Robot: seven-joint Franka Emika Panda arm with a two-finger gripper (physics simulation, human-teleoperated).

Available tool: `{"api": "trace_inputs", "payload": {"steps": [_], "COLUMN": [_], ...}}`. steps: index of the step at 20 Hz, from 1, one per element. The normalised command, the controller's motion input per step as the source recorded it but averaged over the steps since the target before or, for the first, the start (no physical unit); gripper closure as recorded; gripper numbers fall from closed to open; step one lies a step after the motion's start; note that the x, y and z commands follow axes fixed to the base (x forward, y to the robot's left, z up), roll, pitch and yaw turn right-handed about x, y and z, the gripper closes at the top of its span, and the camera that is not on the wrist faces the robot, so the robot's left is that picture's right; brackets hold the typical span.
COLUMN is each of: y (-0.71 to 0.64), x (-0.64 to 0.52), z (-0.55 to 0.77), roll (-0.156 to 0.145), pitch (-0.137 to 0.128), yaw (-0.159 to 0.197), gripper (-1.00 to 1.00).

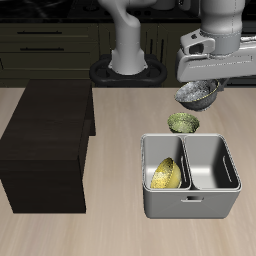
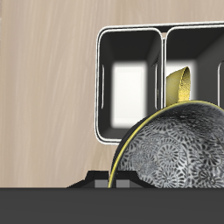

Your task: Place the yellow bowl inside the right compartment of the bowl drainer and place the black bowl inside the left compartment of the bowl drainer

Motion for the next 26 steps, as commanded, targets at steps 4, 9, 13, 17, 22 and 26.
{"api": "trace_inputs", "payload": {"steps": [4,9,13,17,22,26], "y": [0.16,-0.02,-0.02,0.06,-0.03,-0.02], "x": [0.34,0.26,0.22,0.14,0.17,0.1], "z": [-0.13,-0.05,-0.19,-0.26,-0.46,-0.41], "roll": [-0.005,-0.021,-0.013,0.005,-0.012,0.0], "pitch": [0.02,-0.004,0.025,0.036,0.056,0.049], "yaw": [0.013,0.011,0.0,0.006,0.003,0.015], "gripper": [1.0,1.0,1.0,1.0,1.0,1.0]}}
